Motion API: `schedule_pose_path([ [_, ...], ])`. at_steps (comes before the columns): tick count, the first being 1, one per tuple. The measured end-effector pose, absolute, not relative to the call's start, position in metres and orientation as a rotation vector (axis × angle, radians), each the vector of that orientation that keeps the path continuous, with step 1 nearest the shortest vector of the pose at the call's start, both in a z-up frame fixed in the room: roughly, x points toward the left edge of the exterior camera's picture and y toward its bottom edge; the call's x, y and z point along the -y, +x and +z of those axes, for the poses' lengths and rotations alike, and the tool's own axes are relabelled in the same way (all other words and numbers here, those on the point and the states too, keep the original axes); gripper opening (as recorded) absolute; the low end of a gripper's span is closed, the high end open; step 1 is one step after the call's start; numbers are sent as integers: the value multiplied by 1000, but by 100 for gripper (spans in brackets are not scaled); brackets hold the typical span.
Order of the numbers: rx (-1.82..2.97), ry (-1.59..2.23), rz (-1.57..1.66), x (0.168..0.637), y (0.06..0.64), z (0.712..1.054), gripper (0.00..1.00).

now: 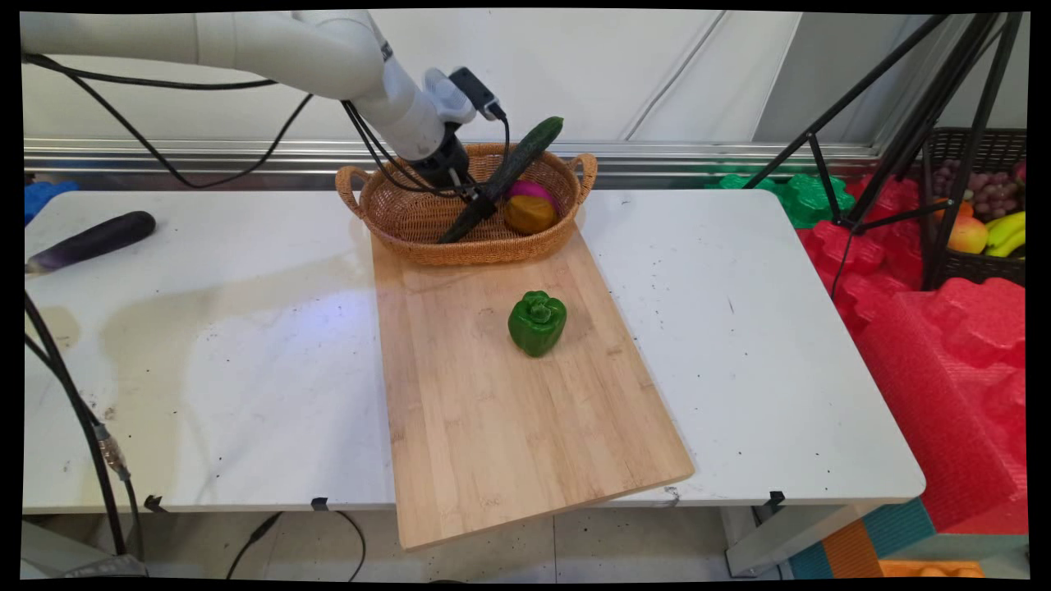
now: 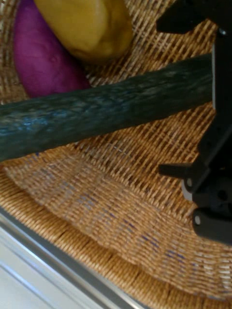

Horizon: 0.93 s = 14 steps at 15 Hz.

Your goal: Pick up the cucumber from the vegetable basket, then place the picked object on the cutting board

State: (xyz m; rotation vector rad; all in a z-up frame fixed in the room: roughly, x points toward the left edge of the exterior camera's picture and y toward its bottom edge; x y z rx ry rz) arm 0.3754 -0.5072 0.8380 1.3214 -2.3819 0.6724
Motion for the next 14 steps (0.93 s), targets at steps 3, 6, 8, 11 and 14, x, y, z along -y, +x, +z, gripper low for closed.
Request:
schedule_pose_path([
  [3,2404,1330,651,516,376,823,100],
  [6,2405,1349,643,520,378,815,0],
  [8,2396,1361,641,520,380,813,0],
  [11,2375,1364,651,519,381,817,0],
  [14,2337,1362,684,514,384,829,0],
])
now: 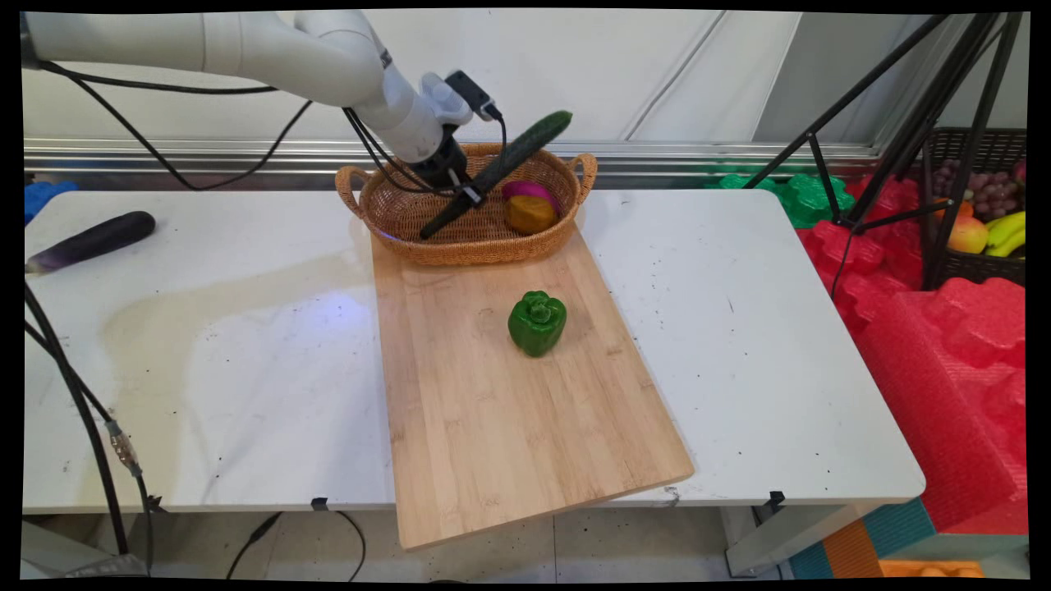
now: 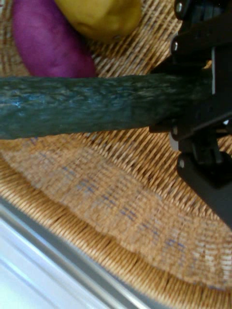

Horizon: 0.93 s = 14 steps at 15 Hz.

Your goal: Place the picked object on the cutting board

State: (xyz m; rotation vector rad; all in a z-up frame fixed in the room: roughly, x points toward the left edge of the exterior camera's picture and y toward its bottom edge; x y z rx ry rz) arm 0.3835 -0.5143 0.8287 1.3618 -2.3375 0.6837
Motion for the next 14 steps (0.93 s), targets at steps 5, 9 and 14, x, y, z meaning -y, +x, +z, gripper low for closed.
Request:
schedule_pose_path([
  [5,2275,1296,774,501,388,869,0],
  [9,2249,1159,838,477,387,913,0],
  [14,2243,984,848,432,381,957,0],
])
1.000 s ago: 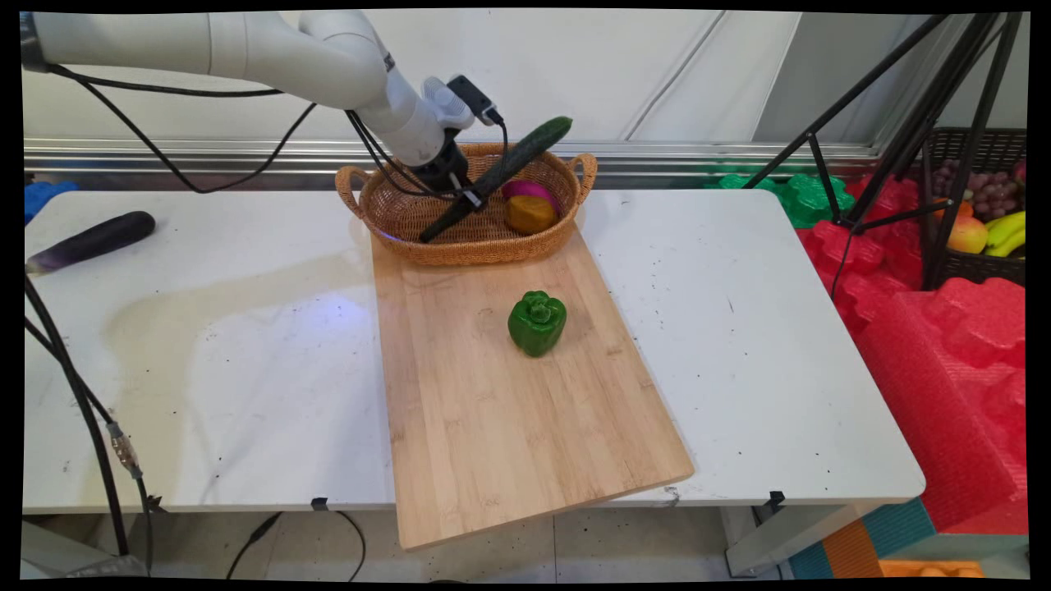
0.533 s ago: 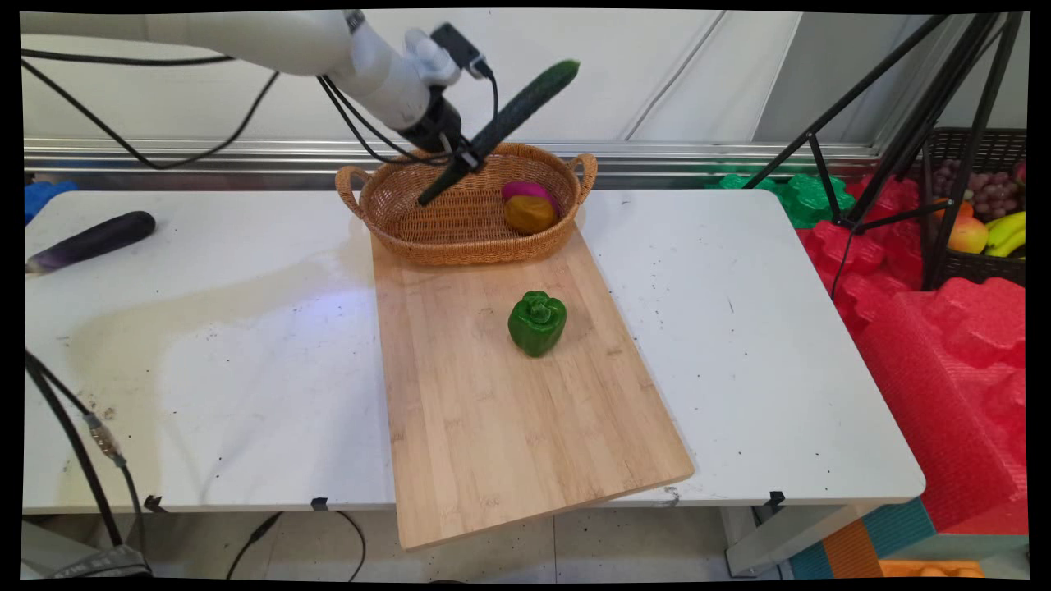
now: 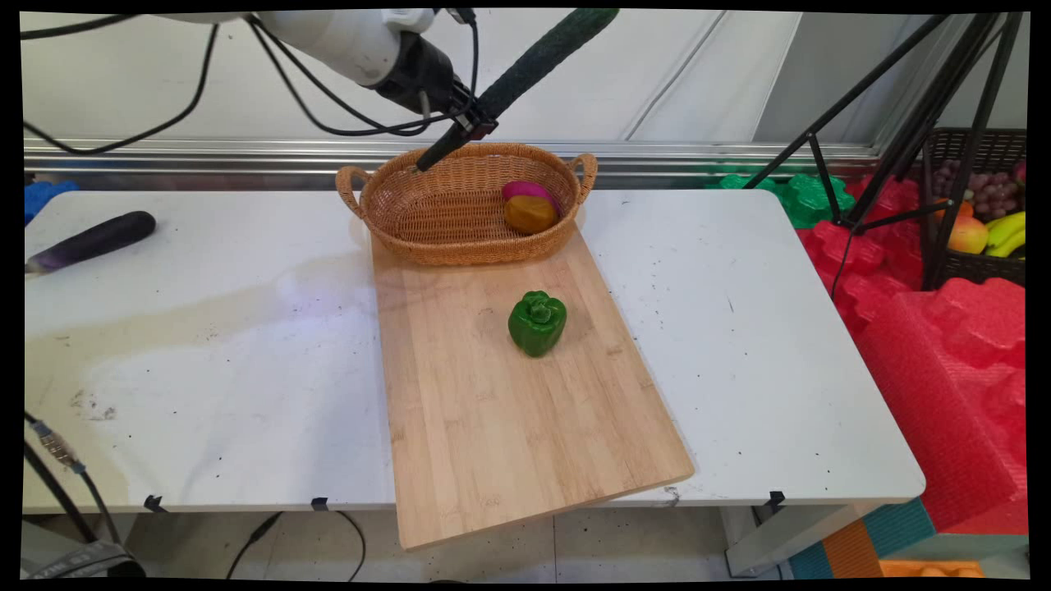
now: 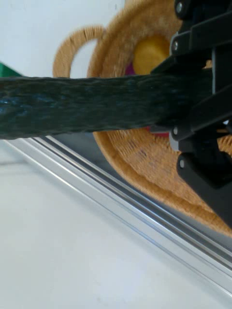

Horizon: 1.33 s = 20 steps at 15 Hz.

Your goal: Place the picked object on the cutting board

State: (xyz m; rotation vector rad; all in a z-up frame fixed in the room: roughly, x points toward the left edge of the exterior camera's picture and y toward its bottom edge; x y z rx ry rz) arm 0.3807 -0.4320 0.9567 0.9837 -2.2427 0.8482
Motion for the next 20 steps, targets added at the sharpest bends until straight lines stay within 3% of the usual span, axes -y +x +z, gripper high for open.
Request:
schedule_pose_path([
  [9,2314,789,703,329,364,984,0],
  [20,2454,783,479,217,338,955,0],
])
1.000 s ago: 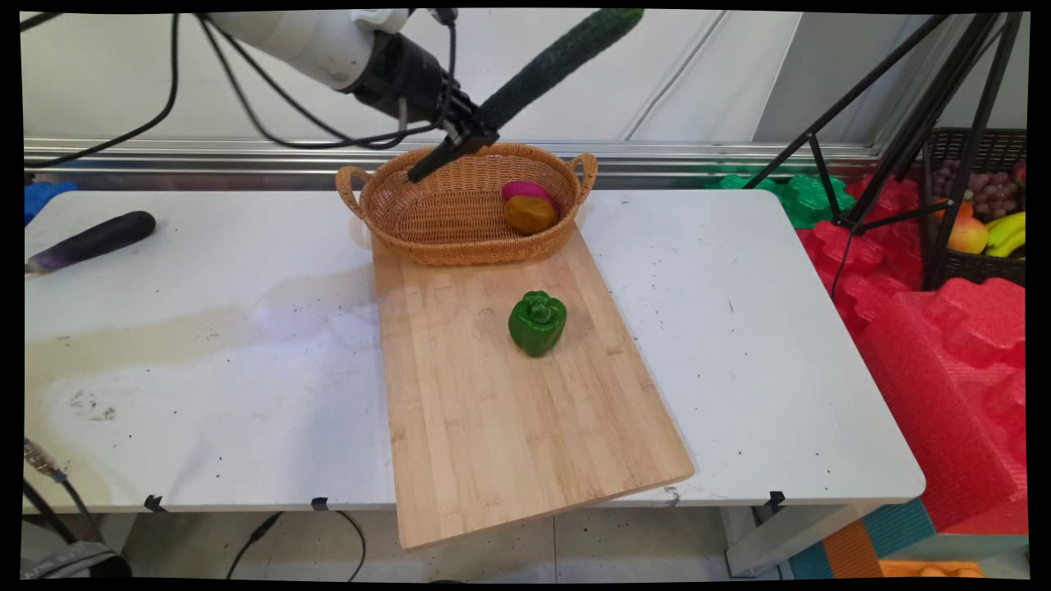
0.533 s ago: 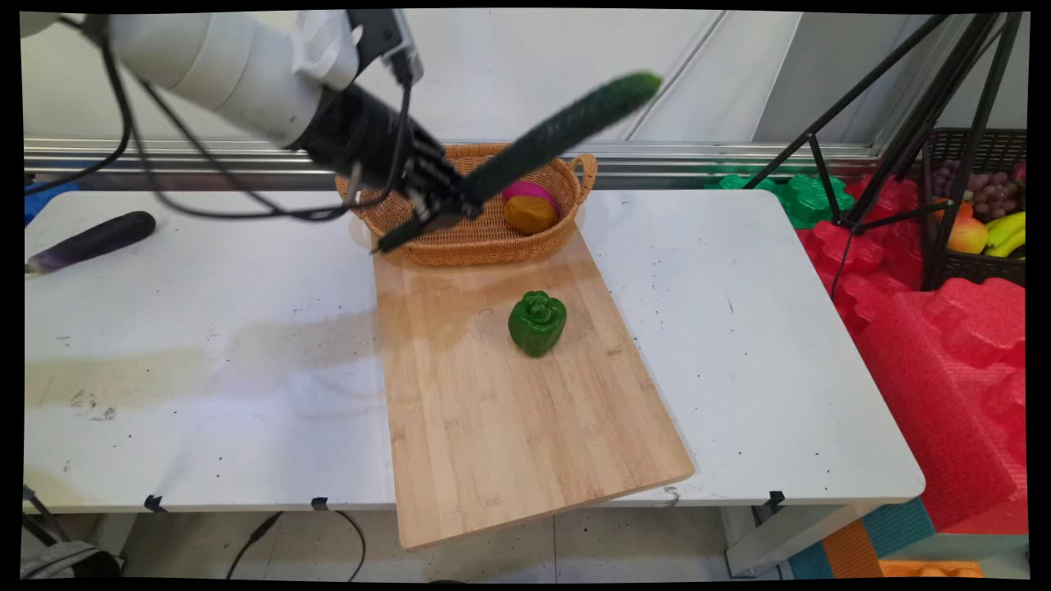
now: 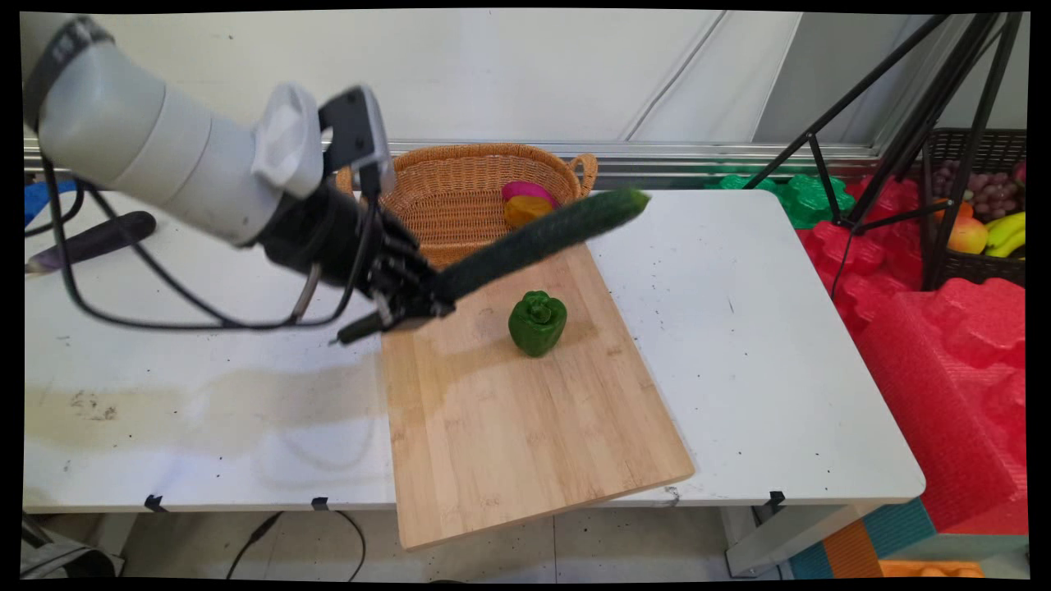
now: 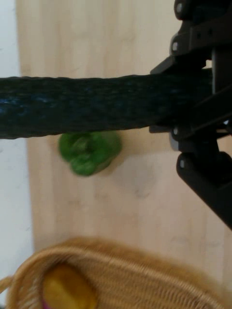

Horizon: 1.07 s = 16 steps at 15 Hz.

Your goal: Place the picked object on the cutting board

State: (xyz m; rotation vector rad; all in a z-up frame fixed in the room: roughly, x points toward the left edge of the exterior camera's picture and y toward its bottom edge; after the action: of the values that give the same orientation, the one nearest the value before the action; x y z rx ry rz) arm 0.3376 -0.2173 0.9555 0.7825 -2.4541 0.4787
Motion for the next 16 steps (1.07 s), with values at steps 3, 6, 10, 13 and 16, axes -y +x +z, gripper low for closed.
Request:
schedule_pose_path([
  [3,2489,794,456,206,331,942,0],
  [6,2526,794,443,202,323,927,0],
  [10,2578,789,421,203,312,903,0],
  [13,2616,781,403,206,303,884,0],
  [16,2652,767,380,211,292,865,0],
])
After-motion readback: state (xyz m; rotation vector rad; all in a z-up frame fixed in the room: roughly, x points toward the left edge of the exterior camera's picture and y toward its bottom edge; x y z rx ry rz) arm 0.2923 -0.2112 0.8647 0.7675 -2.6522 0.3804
